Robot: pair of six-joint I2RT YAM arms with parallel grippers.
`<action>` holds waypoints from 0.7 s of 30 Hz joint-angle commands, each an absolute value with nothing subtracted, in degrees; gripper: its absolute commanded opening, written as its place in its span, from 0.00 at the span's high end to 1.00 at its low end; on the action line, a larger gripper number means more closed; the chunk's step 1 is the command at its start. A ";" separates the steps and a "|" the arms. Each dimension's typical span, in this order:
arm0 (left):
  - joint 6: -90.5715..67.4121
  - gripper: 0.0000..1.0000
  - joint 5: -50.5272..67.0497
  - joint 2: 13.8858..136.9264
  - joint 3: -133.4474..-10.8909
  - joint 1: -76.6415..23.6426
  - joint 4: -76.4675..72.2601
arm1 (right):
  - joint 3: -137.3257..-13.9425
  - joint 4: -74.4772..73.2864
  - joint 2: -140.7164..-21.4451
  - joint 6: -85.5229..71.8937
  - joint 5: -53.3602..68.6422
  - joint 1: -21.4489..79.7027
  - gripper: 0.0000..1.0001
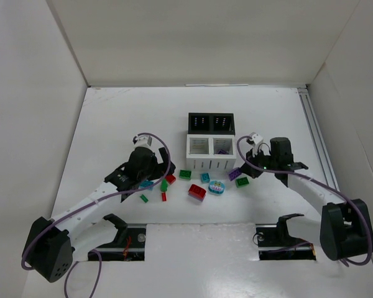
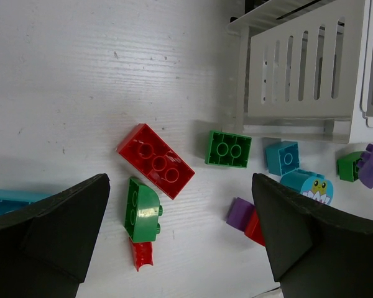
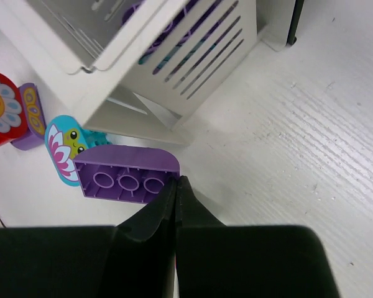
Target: Sort the legos into containers by color
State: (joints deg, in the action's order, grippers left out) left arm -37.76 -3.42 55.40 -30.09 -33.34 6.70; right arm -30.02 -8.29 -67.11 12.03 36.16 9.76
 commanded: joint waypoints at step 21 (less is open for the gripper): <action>-35.95 0.02 -0.88 53.70 -31.38 -33.57 4.13 | -46.48 -21.11 -48.85 18.38 30.15 11.42 1.00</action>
State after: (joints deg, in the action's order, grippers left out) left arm -36.84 -1.50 55.20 -30.09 -33.34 5.76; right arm -43.05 -24.75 -47.42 19.44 30.35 10.04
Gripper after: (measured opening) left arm 0.971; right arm 0.010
